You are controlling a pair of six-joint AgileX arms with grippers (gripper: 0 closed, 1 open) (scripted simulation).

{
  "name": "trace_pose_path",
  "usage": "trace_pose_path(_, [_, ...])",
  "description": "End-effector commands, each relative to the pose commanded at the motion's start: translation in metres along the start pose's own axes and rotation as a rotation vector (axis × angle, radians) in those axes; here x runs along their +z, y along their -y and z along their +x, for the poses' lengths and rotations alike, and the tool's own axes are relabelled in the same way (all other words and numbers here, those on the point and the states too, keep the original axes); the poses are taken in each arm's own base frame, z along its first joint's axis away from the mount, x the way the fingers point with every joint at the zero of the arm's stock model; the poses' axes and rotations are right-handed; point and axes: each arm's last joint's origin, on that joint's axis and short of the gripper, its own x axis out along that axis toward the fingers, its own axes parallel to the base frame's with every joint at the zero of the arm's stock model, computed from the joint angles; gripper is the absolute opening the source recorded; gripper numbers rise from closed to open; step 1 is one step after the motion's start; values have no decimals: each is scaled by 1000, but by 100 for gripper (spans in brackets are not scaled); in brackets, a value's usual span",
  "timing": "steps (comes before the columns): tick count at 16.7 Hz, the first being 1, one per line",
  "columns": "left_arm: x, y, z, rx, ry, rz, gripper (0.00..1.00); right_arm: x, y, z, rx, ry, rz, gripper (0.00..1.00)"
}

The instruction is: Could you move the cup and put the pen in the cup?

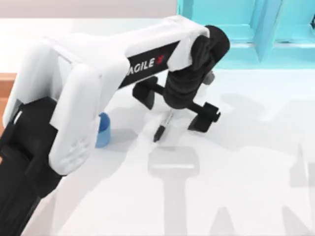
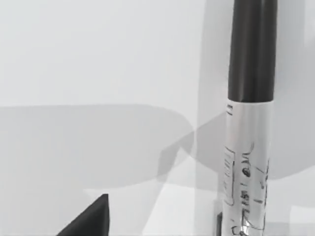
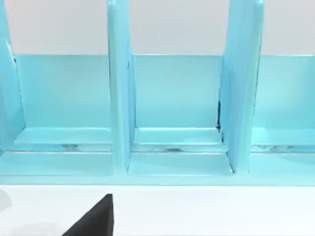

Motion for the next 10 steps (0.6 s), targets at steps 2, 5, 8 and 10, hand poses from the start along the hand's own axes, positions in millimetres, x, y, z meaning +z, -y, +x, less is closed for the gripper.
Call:
trace_pose_path(2, [-1, 0, 5, 0, -1, 0, 100, 0, 0, 0, 0, 0, 0, 100])
trace_pose_path(5, [-1, 0, 5, 0, -1, 0, 100, 0, 0, 0, 0, 0, 0, 100])
trace_pose_path(8, [-1, 0, 5, 0, -1, 0, 77, 0, 0, 0, 0, 0, 0, 100])
trace_pose_path(10, [-1, 0, 5, 0, -1, 0, 62, 0, 0, 0, 0, 0, 0, 100])
